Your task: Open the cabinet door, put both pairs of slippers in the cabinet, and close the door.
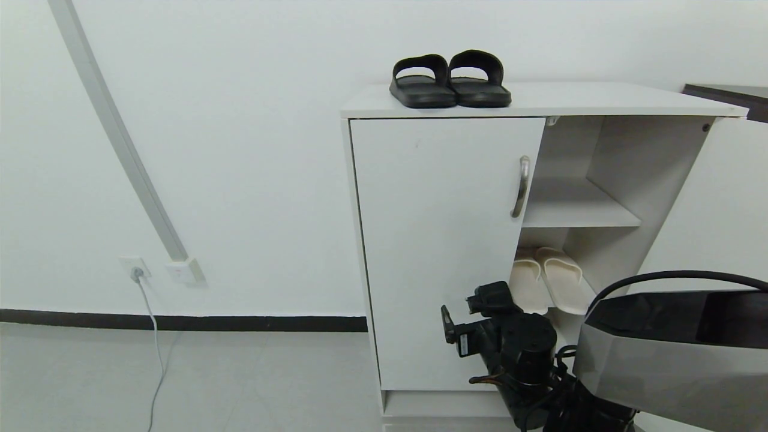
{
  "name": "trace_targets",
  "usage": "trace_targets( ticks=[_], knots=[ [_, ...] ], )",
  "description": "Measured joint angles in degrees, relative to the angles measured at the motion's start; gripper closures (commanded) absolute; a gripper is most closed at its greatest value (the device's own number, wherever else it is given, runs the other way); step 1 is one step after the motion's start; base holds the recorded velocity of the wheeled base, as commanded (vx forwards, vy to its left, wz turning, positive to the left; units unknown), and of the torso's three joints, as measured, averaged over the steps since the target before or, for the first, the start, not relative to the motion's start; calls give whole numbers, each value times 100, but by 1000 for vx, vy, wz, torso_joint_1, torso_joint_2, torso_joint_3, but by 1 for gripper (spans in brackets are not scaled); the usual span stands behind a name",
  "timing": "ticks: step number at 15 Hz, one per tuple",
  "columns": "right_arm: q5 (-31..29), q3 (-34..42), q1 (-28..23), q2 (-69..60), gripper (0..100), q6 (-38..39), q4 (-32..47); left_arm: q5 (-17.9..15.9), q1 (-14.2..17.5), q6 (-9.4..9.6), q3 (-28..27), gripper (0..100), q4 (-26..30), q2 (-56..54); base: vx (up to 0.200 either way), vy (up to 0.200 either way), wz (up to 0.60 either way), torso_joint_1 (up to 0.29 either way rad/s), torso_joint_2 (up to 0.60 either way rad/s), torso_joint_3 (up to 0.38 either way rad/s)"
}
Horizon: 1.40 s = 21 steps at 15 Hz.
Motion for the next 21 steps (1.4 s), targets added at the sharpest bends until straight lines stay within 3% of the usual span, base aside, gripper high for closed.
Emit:
trace_targets(
  ticks=[9,21],
  knots=[
    [-5,2,11,9,0,-9,2,-18,5,0,0,100,0,0,0,0,0,74,-396,-318],
    [-2,6,11,9,0,-11,0,-18,5,0,0,100,0,0,0,0,0,172,-491,-320]
  ],
)
